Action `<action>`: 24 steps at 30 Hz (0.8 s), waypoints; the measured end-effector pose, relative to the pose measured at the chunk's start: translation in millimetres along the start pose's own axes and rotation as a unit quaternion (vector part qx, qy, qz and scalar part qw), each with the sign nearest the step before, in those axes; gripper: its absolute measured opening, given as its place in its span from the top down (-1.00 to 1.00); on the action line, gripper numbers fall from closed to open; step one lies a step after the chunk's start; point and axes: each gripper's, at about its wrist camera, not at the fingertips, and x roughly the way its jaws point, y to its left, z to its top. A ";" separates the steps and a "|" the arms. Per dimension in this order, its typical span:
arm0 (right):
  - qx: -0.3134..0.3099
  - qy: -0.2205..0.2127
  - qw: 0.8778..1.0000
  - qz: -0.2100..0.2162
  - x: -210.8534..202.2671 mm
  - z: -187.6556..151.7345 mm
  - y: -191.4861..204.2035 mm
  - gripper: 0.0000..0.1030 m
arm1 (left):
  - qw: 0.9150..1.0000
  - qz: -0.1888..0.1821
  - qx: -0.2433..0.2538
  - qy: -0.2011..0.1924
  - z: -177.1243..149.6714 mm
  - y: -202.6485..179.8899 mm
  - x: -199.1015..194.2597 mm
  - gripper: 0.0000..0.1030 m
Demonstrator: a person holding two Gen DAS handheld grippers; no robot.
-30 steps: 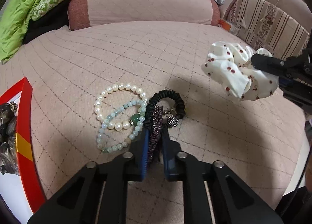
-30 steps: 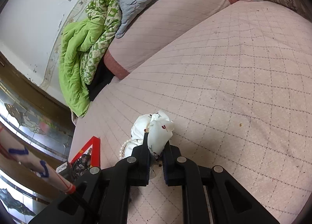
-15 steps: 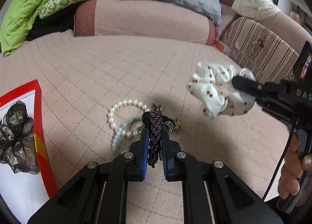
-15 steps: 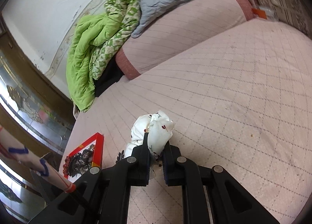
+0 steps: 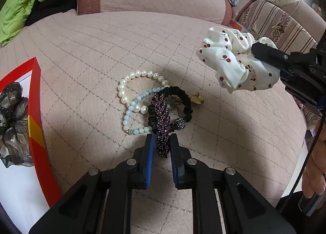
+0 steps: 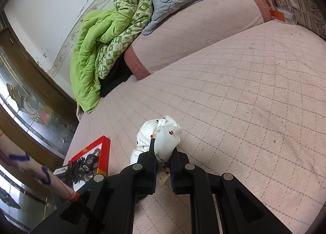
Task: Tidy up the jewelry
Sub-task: 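Carry the white scrunchie and purple beaded clip over the red tray with both grippers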
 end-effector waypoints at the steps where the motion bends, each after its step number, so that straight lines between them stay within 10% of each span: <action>1: 0.000 0.000 1.000 0.000 -0.2 -0.3 -0.2 0.78 | 1.000 0.001 0.000 -0.001 0.1 0.0 0.6 0.71; 24: -0.010 -0.007 1.000 0.016 -4.0 -0.2 7.2 0.78 | 0.993 0.026 -0.004 -0.119 15.4 13.8 -53.1 0.77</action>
